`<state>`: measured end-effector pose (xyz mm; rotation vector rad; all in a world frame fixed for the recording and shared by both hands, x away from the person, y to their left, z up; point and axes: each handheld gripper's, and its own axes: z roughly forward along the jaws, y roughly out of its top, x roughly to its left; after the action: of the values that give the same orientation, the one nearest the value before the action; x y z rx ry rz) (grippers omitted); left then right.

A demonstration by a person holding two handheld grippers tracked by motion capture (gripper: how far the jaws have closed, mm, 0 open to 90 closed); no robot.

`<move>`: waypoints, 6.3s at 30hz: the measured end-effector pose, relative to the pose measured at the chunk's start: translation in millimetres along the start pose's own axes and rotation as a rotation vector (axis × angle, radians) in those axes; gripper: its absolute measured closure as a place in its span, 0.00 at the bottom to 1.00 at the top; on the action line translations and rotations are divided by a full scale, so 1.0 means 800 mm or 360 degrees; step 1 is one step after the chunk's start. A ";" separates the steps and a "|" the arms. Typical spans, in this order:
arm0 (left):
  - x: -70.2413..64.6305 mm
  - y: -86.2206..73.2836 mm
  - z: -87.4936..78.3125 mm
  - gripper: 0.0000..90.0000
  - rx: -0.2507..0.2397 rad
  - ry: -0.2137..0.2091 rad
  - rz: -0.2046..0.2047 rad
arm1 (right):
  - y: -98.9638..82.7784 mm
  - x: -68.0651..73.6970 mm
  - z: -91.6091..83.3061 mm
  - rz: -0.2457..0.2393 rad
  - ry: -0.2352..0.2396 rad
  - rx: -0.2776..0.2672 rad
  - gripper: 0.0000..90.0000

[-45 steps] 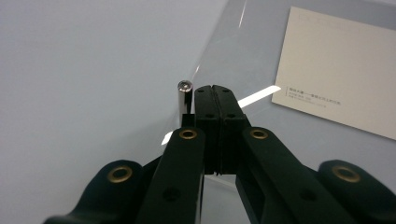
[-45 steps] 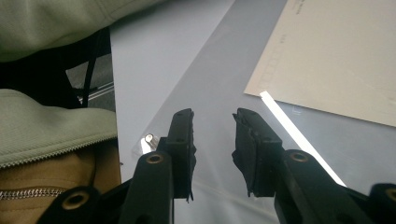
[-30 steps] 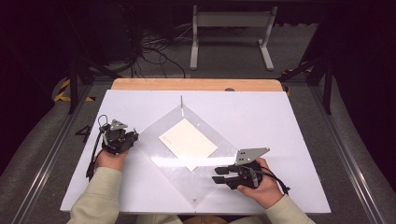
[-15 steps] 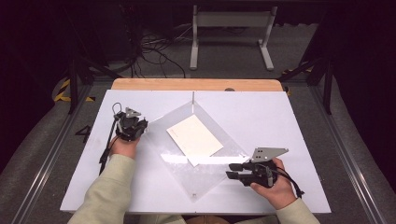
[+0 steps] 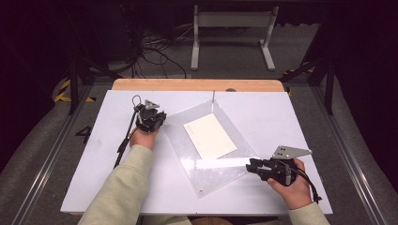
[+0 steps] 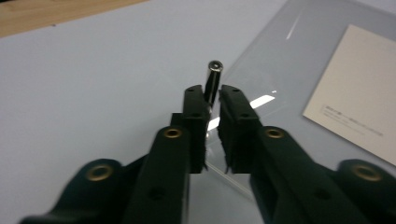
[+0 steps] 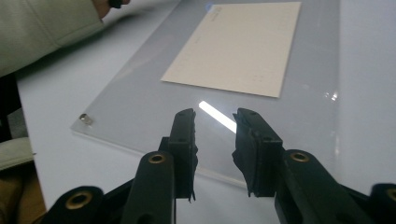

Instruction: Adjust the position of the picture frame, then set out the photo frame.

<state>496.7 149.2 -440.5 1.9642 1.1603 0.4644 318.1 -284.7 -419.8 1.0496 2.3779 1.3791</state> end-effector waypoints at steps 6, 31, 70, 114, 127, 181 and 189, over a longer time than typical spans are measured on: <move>-0.015 -0.013 -0.039 0.54 -0.0113 -0.0157 0.0036 | -0.004 -0.019 0.000 0.0029 -0.0151 0.0020 0.76; -0.077 -0.039 -0.104 0.48 -0.0112 -0.0500 0.0299 | -0.014 -0.058 0.022 0.0114 -0.0255 0.0163 0.84; -0.057 -0.044 -0.102 0.45 -0.0098 -0.0487 0.0229 | -0.009 0.062 0.058 -0.0256 0.0402 0.0546 0.91; -0.039 -0.088 -0.148 0.39 -0.0133 -0.0425 0.0234 | 0.059 0.004 0.063 -0.0261 0.0049 -0.0117 0.75; -0.045 -0.104 -0.165 0.38 -0.0114 -0.0414 0.0261 | 0.098 -0.039 0.094 -0.0138 -0.0183 -0.0146 0.80; -0.030 -0.130 -0.183 0.36 -0.0096 -0.0418 0.0185 | 0.128 -0.096 0.208 -0.0077 -0.0426 -0.0183 0.95; -0.030 -0.131 -0.185 0.36 -0.0101 -0.0408 0.0189 | 0.127 -0.109 0.213 0.0040 -0.0360 -0.0211 0.95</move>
<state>329.9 222.9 -429.0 1.9772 0.8621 0.2954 513.9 -195.6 -444.3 1.1358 2.0912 1.3275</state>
